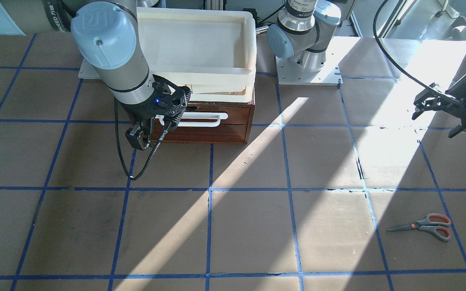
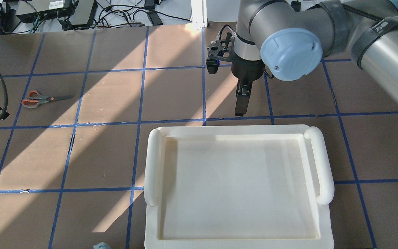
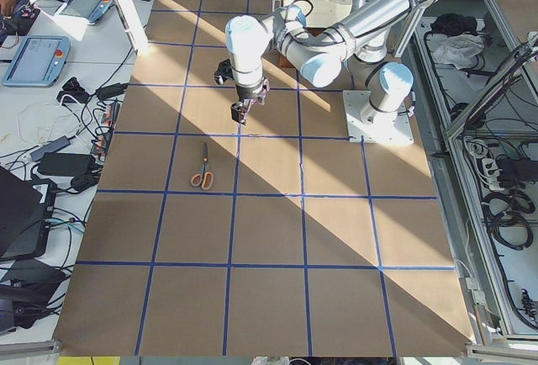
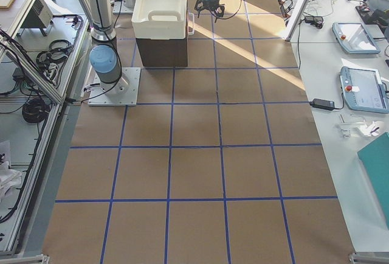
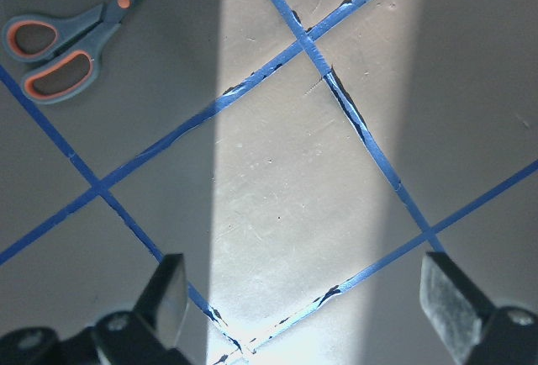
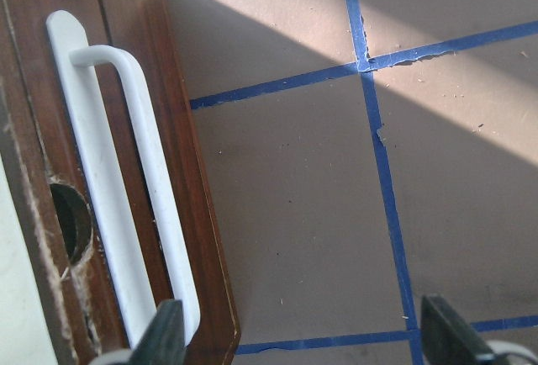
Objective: Place scissors in drawer with both arms
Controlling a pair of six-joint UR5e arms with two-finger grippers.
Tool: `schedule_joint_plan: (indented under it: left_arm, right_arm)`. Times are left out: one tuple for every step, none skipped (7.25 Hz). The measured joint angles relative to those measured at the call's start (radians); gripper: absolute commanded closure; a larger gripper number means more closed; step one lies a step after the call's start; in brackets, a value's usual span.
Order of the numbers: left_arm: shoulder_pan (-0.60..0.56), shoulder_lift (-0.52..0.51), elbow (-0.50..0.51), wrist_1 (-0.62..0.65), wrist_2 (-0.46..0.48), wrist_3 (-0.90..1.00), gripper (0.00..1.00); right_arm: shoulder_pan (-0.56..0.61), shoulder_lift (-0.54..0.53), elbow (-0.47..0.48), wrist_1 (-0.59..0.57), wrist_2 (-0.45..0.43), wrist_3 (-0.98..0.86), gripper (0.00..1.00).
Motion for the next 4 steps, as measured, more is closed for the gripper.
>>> schedule_joint_plan:
  left_arm:
    - [0.011, -0.026, 0.002, 0.017, 0.001, 0.054, 0.00]
    - [0.017, -0.057, 0.005, 0.040, 0.003, 0.123, 0.00]
    - [0.019, -0.088, 0.006, 0.072, 0.007, 0.206, 0.00]
    - [0.020, -0.119, 0.008, 0.101, 0.009, 0.281, 0.00]
  right_arm:
    - [0.011, 0.027, 0.000, -0.021, -0.001, -0.043, 0.00]
    - [0.020, 0.048, -0.001, -0.034, -0.001, -0.088, 0.00]
    - [0.026, 0.062, -0.001, -0.039, -0.001, -0.124, 0.00]
    - [0.034, 0.072, -0.001, -0.038, -0.001, -0.143, 0.00]
